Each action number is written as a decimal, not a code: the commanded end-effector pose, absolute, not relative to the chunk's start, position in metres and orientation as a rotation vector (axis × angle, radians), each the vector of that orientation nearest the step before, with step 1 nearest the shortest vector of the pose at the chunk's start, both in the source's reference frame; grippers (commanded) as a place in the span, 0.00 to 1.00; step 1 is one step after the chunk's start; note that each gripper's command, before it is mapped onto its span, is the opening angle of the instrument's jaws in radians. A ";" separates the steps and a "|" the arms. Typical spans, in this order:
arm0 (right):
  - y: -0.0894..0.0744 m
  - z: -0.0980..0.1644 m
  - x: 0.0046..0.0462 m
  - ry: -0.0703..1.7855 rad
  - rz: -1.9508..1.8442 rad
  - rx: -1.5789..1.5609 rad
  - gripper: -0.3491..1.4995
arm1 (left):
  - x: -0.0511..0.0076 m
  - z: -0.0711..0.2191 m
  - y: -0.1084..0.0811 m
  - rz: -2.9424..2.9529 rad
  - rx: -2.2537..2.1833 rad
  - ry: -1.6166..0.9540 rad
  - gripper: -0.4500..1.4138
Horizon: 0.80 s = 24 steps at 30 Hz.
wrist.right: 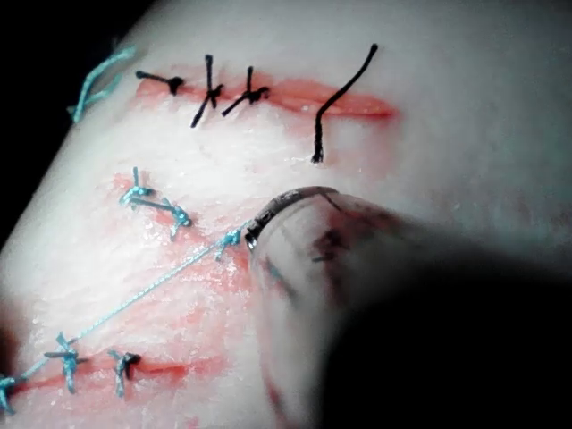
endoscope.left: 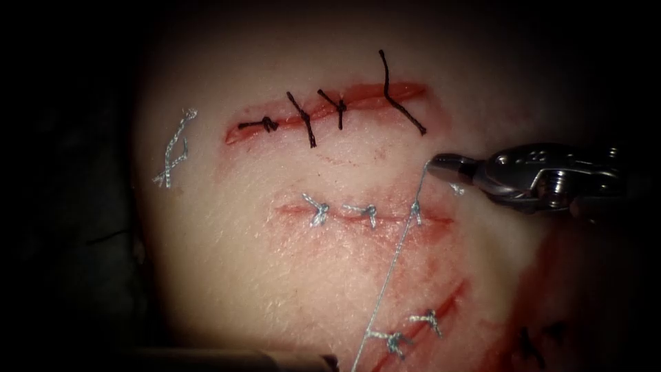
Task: Wound Closure
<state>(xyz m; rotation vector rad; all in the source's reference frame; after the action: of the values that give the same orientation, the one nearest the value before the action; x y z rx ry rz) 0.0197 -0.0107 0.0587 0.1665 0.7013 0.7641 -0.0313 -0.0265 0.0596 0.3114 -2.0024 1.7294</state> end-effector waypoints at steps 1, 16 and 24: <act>-0.010 0.059 0.0204 0.698 0.793 0.156 0.00 | -0.0321 0.060 -0.027 1.729 0.318 -2.017 0.00; -0.009 0.059 0.0192 0.664 0.964 0.063 0.00 | -0.0332 0.059 -0.028 1.746 0.345 -2.066 0.00; -0.008 0.059 0.0192 0.676 0.976 0.056 0.00 | -0.0338 0.057 -0.030 1.724 0.368 -2.146 0.00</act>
<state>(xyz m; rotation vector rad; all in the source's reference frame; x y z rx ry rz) 0.0182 -0.0083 0.0591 0.0549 0.6761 0.9784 -0.0334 -0.0293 0.0565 0.3665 -2.1472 1.7247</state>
